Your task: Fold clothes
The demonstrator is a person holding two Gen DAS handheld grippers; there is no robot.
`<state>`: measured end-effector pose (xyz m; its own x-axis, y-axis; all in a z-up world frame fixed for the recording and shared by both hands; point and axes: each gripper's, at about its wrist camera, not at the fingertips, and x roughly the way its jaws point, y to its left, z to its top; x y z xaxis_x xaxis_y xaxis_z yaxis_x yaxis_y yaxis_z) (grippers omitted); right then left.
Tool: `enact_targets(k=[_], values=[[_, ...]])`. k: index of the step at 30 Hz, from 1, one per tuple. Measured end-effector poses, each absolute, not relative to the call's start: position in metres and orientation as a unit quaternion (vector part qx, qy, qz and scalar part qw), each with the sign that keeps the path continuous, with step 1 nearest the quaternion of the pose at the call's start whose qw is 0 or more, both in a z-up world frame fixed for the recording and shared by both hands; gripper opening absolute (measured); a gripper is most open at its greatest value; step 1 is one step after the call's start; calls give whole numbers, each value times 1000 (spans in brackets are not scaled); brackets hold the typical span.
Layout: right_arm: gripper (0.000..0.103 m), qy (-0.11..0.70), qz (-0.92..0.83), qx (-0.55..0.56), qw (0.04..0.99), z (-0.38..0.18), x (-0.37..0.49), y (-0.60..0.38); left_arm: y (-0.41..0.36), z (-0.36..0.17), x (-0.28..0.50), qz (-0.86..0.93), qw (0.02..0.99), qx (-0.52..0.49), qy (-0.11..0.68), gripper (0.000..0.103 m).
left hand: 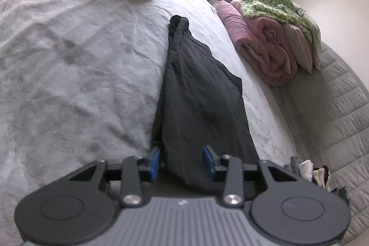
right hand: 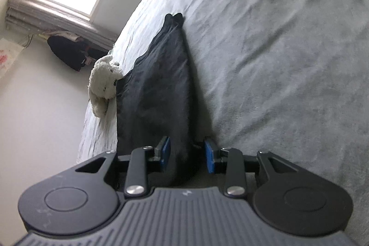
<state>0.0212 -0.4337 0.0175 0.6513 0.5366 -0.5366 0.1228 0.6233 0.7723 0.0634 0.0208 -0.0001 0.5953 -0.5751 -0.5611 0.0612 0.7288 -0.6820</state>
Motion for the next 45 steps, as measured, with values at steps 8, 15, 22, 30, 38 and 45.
enact_targets(k=[8,15,22,30,38,45], values=[[10,400,112,398,818,19,16,-432,23,8,64,-180,842,-305,406,5],[9,388,121,389,827,37,11,-431,28,27,52,-188,849,-302,391,4],[9,403,129,366,829,41,-3,-427,31,28,34,-189,847,-287,406,4],[8,405,133,360,830,47,-30,-429,30,35,6,-190,843,-276,421,4],[9,421,127,384,812,41,-83,-433,38,36,-56,-173,835,-282,440,3],[9,418,125,371,820,47,-148,-429,40,38,-120,-173,839,-259,446,3]])
